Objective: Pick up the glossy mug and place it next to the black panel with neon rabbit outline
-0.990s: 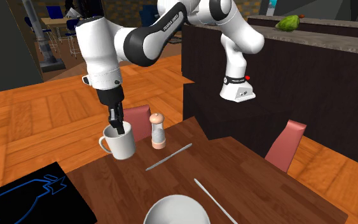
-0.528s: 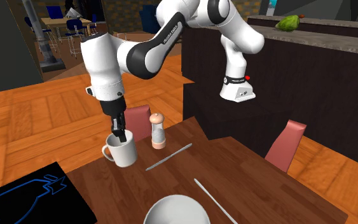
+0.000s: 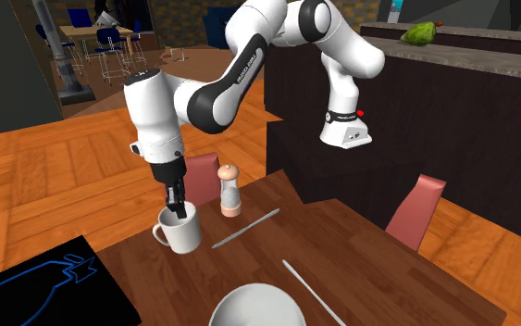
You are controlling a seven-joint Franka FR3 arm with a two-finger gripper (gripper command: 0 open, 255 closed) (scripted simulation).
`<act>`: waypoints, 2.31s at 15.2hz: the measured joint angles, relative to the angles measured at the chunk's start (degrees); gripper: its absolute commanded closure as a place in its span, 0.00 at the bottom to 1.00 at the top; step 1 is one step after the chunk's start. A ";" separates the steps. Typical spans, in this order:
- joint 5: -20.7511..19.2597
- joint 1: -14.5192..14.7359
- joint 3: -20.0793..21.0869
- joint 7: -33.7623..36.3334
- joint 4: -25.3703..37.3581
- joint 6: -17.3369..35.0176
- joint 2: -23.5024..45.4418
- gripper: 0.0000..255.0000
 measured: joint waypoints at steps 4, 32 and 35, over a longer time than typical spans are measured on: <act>-0.29 0.37 -0.28 0.12 0.39 1.71 2.10 1.00; -0.70 0.56 -0.84 -0.34 2.26 4.15 6.32 0.00; -0.51 0.29 -0.60 -0.34 1.47 2.98 4.36 0.00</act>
